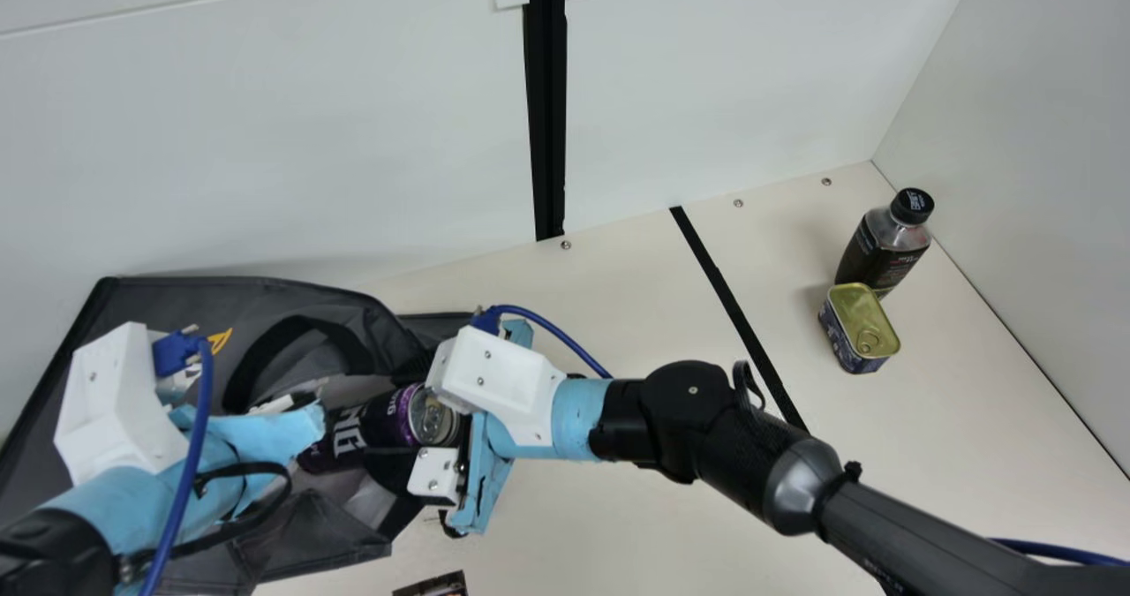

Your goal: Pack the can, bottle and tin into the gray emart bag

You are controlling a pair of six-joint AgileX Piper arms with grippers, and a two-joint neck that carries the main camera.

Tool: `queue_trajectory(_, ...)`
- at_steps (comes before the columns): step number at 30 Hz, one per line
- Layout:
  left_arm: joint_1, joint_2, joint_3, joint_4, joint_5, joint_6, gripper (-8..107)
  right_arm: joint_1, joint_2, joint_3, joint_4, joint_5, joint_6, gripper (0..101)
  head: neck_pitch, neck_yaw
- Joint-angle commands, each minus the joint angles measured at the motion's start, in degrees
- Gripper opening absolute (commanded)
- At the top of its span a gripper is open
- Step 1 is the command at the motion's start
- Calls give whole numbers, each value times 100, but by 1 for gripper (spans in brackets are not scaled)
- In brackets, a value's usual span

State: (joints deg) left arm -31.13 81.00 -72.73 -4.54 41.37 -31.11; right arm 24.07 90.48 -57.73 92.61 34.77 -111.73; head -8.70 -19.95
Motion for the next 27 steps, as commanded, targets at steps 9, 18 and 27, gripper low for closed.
queue_trajectory(9,0,0,0,0,0,0,10,147,257,-209,122,-73,-42,3,-130,-5)
queue_trajectory(18,0,0,0,0,0,0,10,244,378,-339,113,-209,3,33,-130,-5)
queue_trajectory(27,0,0,0,0,0,0,10,259,395,-396,-35,-278,146,63,-130,-5)
